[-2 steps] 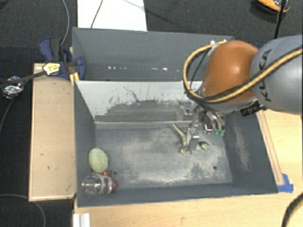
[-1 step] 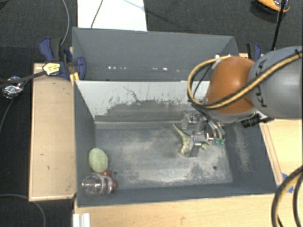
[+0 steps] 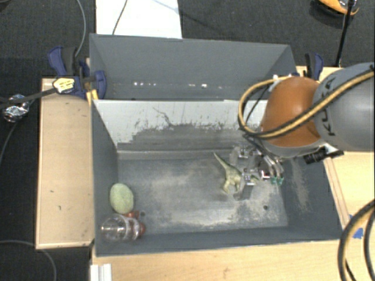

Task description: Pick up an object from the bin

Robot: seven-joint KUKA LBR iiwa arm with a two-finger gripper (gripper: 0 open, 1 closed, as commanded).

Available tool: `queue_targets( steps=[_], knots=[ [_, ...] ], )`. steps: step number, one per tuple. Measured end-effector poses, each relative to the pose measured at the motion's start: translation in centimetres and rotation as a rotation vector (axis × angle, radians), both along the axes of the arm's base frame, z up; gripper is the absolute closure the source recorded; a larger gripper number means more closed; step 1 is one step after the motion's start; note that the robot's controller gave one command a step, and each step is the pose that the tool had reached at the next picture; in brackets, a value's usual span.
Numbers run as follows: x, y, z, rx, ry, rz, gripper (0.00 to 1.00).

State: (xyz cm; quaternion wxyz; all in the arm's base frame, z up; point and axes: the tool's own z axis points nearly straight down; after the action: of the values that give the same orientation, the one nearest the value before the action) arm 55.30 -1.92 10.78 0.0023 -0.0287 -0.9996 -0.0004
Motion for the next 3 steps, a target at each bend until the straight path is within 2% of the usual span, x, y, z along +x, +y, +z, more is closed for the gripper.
queue_targets(
  steps=[1,2,3],
  knots=[
    [-0.1,-0.6,1.9,0.001,-0.014,-0.153,0.0],
    [-0.9,-0.7,-1.6,0.0,-0.01,-0.126,0.0],
    [-1.9,1.0,-3.4,0.004,-0.024,-0.281,1.0]
  ],
)
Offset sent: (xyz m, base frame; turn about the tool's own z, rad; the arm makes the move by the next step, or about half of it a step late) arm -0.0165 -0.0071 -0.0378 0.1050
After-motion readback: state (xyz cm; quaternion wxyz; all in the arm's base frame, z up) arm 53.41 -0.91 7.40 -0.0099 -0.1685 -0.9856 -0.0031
